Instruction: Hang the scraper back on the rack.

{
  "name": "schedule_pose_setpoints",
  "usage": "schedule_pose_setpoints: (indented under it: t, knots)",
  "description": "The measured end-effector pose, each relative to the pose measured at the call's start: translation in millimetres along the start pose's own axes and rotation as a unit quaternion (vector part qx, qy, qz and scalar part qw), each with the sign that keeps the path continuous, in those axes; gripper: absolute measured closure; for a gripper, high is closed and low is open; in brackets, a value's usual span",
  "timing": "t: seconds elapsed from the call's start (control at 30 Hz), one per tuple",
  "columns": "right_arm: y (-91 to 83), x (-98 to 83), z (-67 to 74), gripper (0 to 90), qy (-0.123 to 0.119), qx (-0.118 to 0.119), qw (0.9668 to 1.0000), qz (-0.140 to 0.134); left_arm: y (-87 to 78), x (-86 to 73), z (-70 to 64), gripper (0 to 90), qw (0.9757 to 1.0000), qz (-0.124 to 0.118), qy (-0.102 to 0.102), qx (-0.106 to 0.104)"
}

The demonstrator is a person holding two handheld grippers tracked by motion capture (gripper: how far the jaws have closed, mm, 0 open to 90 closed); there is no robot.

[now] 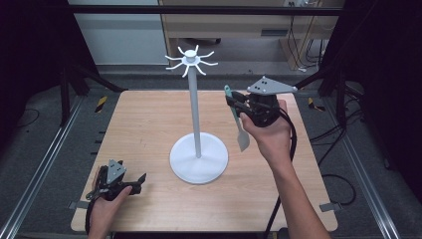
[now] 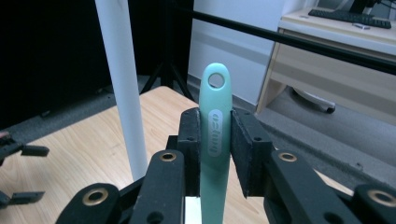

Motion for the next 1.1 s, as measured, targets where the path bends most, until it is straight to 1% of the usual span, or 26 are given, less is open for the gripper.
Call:
schedule_pose_setpoints:
  t: [0.07,0.13,0.17,0.2,0.27,0.3,0.47,0.73,0.93,1.1]
  knots:
    - [-0.3,1.9,-0.5,74.4,-0.002,0.0,1.0,-0.001,0.0,0.0,0.1,3.4,1.0,0.0,0.0,0.0]
    - [-0.8,7.4,-2.8,74.4,-0.004,-0.002,1.0,-0.006,-0.1,-0.2,0.4,3.4,1.0,0.001,0.001,0.0]
    - [-1.3,10.5,-3.3,74.4,-0.002,-0.002,1.0,-0.008,0.0,-0.1,0.3,3.4,1.0,0.0,0.0,0.0]
    - [-1.8,13.3,-4.2,74.4,-0.005,-0.003,0.9999,-0.011,0.1,-0.1,0.2,3.5,1.0,0.001,0.0,0.0]
    - [-3.8,23.6,-6.1,74.4,-0.009,-0.006,0.9997,-0.021,0.1,-0.1,0.0,3.5,1.0,0.0,0.0,0.0]
    - [-3.8,23.6,-6.1,74.4,-0.009,-0.006,0.9997,-0.021,0.1,-0.1,0.0,3.5,1.0,0.0,0.0,0.0]
    - [-7.1,35.9,-8.7,74.4,-0.011,-0.008,0.9994,-0.033,-0.1,-0.2,0.2,3.5,1.0,0.001,0.001,-0.001]
    - [-15.4,50.6,-12.2,74.4,-0.013,-0.009,0.9984,-0.055,0.1,-0.6,0.6,3.6,1.0,0.003,0.003,0.001]
    - [-21.7,58.9,-10.8,74.4,-0.014,-0.005,0.9974,-0.07,0.4,-0.7,0.0,3.7,1.0,0.003,0.001,0.0]
    - [-23.2,63.1,-8.9,74.4,-0.015,-0.001,0.997,-0.076,0.3,-0.7,0.2,3.7,1.0,0.004,0.002,-0.001]
Point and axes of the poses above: each handheld gripper's, and its own axes: y roughly forward along the jaws, x roughly out of its top, z roughly to its left, the point moved 9 cm from there along y, roughly forward along the jaws, and after that the axes turned 15 degrees about -y, right-handed, at the moved point
